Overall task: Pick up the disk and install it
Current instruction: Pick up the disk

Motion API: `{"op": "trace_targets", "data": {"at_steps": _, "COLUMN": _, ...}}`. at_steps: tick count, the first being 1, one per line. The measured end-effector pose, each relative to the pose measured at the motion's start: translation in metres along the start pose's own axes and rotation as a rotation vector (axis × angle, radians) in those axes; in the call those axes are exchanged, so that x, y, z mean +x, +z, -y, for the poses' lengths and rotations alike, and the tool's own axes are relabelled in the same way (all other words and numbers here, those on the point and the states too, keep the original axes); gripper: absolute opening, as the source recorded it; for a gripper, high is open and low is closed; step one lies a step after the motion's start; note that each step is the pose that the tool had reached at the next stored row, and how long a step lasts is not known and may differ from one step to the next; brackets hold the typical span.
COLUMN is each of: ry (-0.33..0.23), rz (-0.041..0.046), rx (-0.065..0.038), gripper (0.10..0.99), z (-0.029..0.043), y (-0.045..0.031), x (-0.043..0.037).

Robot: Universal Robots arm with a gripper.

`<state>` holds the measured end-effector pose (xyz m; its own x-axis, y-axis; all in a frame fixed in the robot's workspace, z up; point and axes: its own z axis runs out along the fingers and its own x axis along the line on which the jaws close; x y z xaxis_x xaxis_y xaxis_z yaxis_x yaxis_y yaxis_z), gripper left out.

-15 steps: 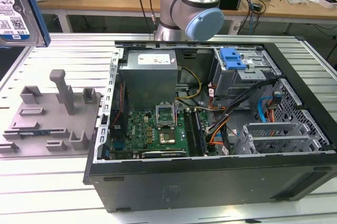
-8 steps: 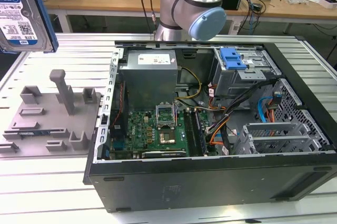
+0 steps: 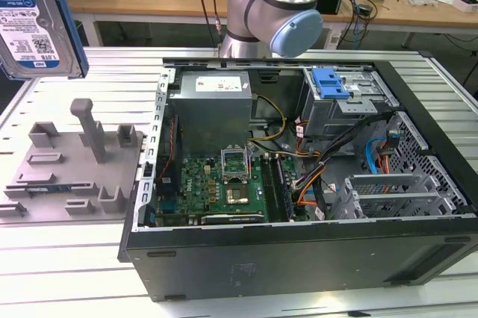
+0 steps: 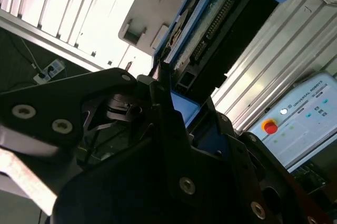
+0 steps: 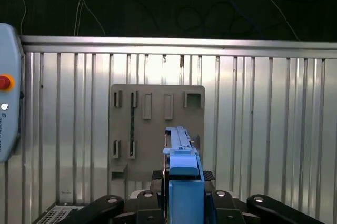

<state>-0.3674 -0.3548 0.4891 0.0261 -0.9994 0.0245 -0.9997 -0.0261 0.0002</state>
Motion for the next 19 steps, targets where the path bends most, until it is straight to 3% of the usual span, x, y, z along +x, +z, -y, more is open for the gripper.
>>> {"op": "trace_targets", "data": {"at_steps": 4, "ry": -0.002, "rz": 0.0, "rx": 0.0, "gripper": 0.365, "z": 0.0137, "y": 0.0003, "x": 0.0093}}
{"op": "trace_targets", "data": {"at_steps": 11, "ry": -0.003, "rz": 0.0, "rx": 0.0, "gripper": 0.365, "z": 0.0552, "y": 0.0009, "x": 0.0368}}
{"op": "trace_targets", "data": {"at_steps": 19, "ry": -0.003, "rz": 0.0, "rx": 0.0, "gripper": 0.365, "z": 0.0841, "y": 0.0013, "x": 0.0517}}
